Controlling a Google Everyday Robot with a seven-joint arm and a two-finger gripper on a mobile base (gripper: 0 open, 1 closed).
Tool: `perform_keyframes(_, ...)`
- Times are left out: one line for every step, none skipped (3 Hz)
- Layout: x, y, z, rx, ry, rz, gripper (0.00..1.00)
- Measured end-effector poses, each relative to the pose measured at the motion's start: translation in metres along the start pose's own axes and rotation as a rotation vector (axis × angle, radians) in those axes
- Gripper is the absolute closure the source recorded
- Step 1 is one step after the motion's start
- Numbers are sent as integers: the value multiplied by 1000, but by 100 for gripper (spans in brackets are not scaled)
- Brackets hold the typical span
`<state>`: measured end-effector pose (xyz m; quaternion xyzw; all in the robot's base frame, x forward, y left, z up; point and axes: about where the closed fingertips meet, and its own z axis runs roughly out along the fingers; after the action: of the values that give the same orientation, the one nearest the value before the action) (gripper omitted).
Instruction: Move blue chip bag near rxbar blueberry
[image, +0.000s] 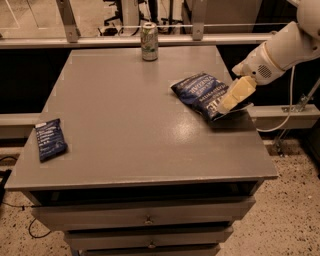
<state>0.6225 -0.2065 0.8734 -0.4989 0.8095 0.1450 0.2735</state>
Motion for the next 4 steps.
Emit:
perform_keyframes(9, -2, 12, -43, 11, 64, 14)
perform_keyframes(9, -1, 16, -76, 9, 102, 39)
perform_keyframes(-5, 5, 9, -97, -18, 103, 68)
perform_keyframes(-22, 14, -4, -106, -63, 79, 92)
